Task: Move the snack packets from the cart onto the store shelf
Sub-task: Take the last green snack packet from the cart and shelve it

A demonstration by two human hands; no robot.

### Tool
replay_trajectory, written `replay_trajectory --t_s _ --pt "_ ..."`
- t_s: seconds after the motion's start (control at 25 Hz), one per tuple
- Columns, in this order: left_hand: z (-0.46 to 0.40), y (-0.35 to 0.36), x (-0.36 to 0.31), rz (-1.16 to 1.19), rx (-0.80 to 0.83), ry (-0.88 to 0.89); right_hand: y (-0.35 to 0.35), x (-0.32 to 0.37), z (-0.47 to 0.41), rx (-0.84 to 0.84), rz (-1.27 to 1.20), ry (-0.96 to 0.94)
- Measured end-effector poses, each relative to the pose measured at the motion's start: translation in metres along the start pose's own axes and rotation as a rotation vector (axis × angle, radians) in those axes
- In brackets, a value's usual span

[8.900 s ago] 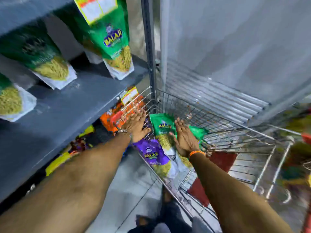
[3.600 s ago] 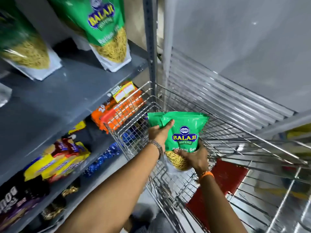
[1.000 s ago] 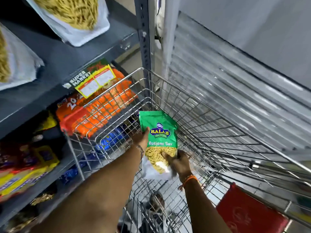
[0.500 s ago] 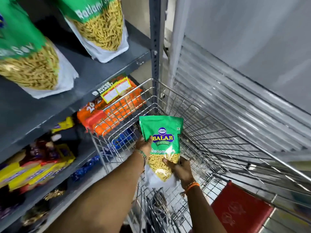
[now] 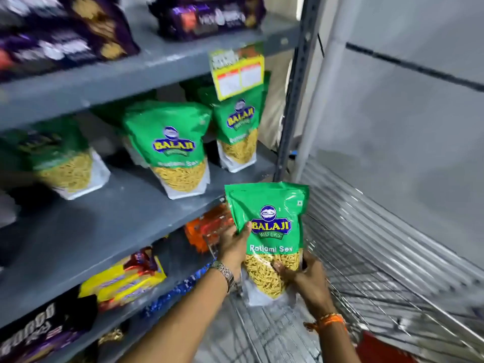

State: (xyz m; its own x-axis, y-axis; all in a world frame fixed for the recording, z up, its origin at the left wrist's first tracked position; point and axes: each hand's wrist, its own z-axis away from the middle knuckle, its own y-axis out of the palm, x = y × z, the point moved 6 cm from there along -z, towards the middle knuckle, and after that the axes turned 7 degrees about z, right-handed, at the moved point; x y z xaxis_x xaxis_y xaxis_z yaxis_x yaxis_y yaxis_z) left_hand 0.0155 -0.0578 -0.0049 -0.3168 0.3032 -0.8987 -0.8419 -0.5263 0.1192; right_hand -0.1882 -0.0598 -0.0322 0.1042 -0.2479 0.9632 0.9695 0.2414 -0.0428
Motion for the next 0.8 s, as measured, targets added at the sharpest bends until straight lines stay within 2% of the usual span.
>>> replay_trajectory --t_s 0.24,0.4,0.6,0.8 --pt "0.028 -0.111 -0.12 0.157 -0.148 0.235 0.119 0.102 -0.019 0.23 0.07 -0.171" --pt "0.031 -0.192 -0.17 0.228 -0.199 0.339 0.216 0.147 -0.037 0.346 0.111 -0.253" --pt "0.017 -0.284 -0.201 0.251 -0.349 0.413 0.328 0.179 -0.056 0.465 0.232 -0.374" --pt "-0.012 -0.325 -0.19 0.219 -0.36 0.403 0.373 0.166 -0.072 0.447 0.29 -0.289"
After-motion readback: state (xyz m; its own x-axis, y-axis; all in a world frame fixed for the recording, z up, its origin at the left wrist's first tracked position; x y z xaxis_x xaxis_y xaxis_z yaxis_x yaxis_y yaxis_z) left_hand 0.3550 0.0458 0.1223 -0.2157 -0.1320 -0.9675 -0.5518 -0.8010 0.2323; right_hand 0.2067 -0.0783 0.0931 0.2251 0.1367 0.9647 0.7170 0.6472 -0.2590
